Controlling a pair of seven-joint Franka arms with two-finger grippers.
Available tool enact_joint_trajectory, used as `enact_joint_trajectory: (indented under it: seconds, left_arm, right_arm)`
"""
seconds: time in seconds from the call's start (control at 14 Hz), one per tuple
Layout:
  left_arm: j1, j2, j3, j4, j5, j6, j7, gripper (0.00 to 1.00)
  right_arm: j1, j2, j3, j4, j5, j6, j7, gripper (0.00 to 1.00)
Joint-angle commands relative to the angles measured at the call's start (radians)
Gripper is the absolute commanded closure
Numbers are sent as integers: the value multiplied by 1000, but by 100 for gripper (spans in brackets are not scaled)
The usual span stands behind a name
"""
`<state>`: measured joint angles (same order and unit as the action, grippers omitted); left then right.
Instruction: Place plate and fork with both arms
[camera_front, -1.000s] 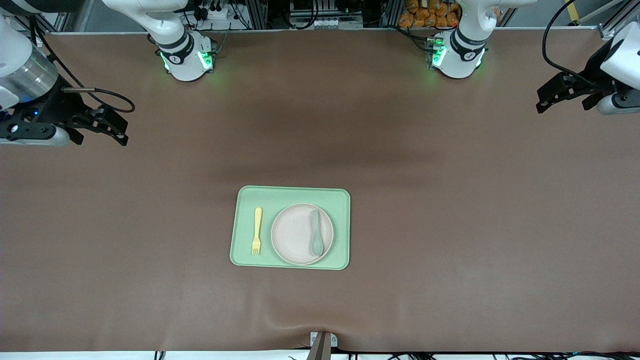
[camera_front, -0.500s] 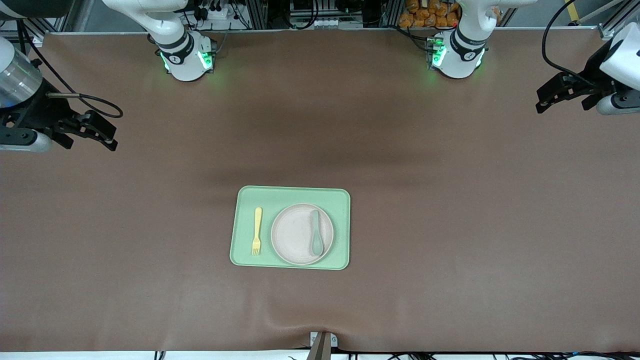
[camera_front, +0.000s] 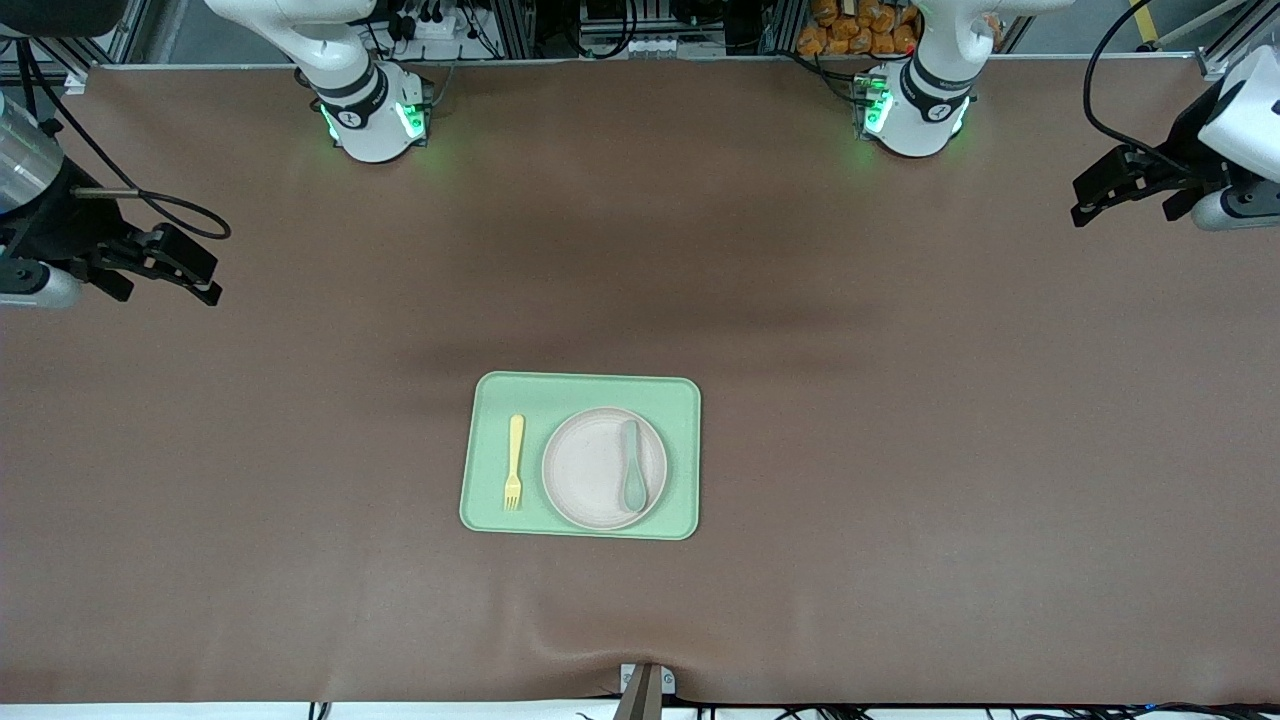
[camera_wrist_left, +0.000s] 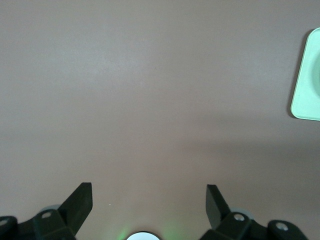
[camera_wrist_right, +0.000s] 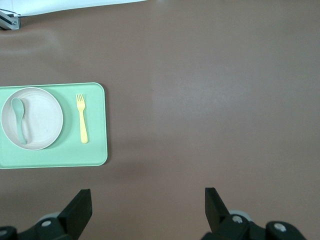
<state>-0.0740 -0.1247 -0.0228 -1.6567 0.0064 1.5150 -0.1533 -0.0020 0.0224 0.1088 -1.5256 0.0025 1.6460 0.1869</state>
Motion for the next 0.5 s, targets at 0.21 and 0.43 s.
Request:
enact_joint_trajectory:
  seconds: [0.21,0.43]
  left_arm:
    - [6,-12,4,14,-14,7,12,0]
    - [5,-9,4,17,-10,1,11,0]
  right_arm:
    - [-19,16,6,38,4,-21,-43,0]
    - [-18,17,-11,38,13,-21,-55,0]
